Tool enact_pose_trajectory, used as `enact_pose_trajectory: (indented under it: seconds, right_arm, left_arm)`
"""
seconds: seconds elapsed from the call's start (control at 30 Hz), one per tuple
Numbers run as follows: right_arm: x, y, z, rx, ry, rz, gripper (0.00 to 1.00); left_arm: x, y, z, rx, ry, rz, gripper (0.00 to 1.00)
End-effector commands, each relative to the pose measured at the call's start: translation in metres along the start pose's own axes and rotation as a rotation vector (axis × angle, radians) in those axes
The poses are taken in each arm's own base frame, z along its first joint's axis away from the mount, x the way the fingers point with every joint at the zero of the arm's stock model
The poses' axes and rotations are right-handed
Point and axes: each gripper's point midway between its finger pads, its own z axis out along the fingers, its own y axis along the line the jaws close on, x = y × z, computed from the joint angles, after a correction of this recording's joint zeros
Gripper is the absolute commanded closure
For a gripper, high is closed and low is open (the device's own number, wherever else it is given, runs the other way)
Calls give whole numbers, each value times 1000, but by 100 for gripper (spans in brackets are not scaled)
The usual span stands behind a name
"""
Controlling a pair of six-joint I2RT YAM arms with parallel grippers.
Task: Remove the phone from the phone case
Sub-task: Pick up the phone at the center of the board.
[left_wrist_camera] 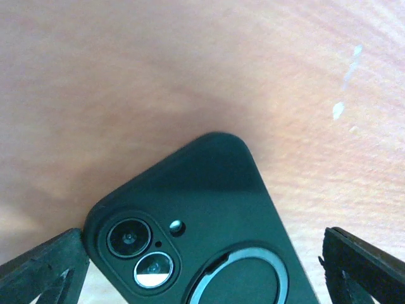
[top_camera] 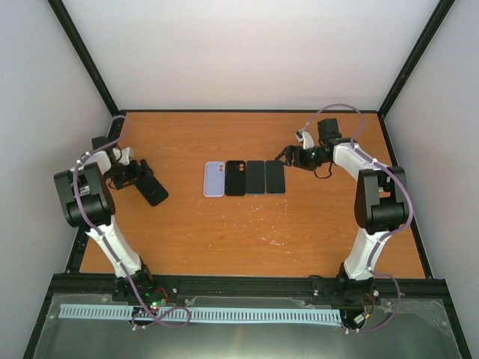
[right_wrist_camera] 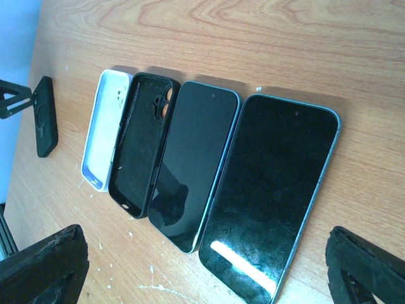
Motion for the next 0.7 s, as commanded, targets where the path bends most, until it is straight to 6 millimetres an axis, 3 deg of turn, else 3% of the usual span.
enact_pose_trajectory:
  seconds: [0.0, 0.3, 0.47, 0.67]
  right_arm:
    - [-6, 6, -5, -19, -21, -28, 0]
    - [-9, 9, -8, -21, -28, -38, 0]
    - [-9, 11, -9, -26, -33, -39, 0]
    - [-9, 13, -11, -30, -39, -39, 0]
  left_arm:
    - [-14, -35, 22, 84, 19, 105, 0]
    - [14, -60, 46, -55, 104, 344, 0]
    - [45, -52, 46, -153, 146, 400, 0]
    - [80, -26, 42, -273, 197, 423, 0]
